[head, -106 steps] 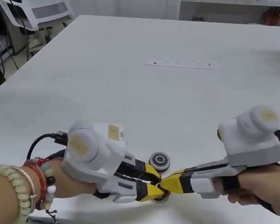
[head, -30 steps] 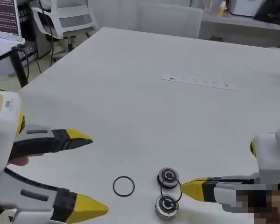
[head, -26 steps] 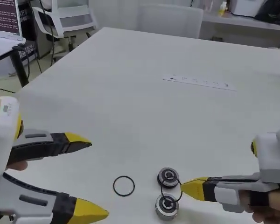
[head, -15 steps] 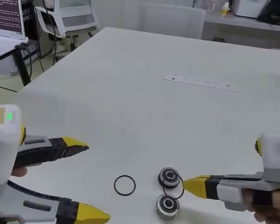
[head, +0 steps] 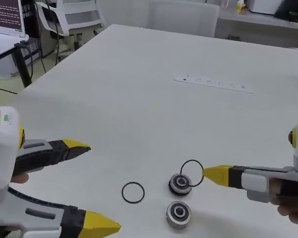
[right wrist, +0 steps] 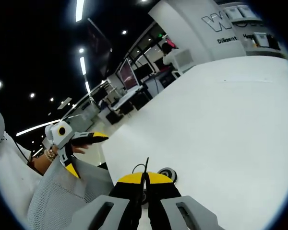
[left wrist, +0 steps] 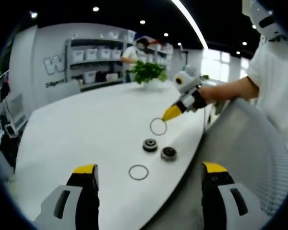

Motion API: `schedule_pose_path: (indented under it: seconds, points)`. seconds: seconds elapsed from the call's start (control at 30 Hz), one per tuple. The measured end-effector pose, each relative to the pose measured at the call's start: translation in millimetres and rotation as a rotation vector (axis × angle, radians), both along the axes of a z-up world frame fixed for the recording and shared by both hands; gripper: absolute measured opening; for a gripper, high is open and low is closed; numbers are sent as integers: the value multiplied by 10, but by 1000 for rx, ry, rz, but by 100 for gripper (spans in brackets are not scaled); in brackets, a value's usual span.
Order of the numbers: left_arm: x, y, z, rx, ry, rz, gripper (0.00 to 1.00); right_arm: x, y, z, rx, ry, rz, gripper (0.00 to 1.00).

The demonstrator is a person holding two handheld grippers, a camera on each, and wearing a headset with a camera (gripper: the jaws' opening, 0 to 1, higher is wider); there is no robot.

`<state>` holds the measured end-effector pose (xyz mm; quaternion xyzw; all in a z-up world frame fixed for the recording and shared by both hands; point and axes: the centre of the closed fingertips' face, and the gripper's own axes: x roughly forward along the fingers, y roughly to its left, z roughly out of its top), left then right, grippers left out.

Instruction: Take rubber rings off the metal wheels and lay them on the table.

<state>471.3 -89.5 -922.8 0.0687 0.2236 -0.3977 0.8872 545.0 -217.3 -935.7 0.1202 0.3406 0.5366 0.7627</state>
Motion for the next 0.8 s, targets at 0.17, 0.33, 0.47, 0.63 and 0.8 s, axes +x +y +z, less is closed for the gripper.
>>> schedule_pose_path:
  seconds: [0.17, 0.33, 0.47, 0.63, 0.8]
  points:
    - [-10, -23, -13, -13, 15, -8, 92, 46, -9, 72, 9, -15, -19, 0]
    - [-12, -24, -50, -3, 27, -16, 95, 89, 27, 184, 26, -32, -28, 0]
    - [-10, -26, -57, -6, 30, -18, 95, 69, 95, 231, 25, -48, -8, 0]
    - [-8, -22, -65, -16, 38, -17, 95, 41, 161, 245, 18, -51, 20, 0]
    - [-9, -22, -65, -19, 39, -16, 95, 22, 231, 277, 11, -58, 53, 0]
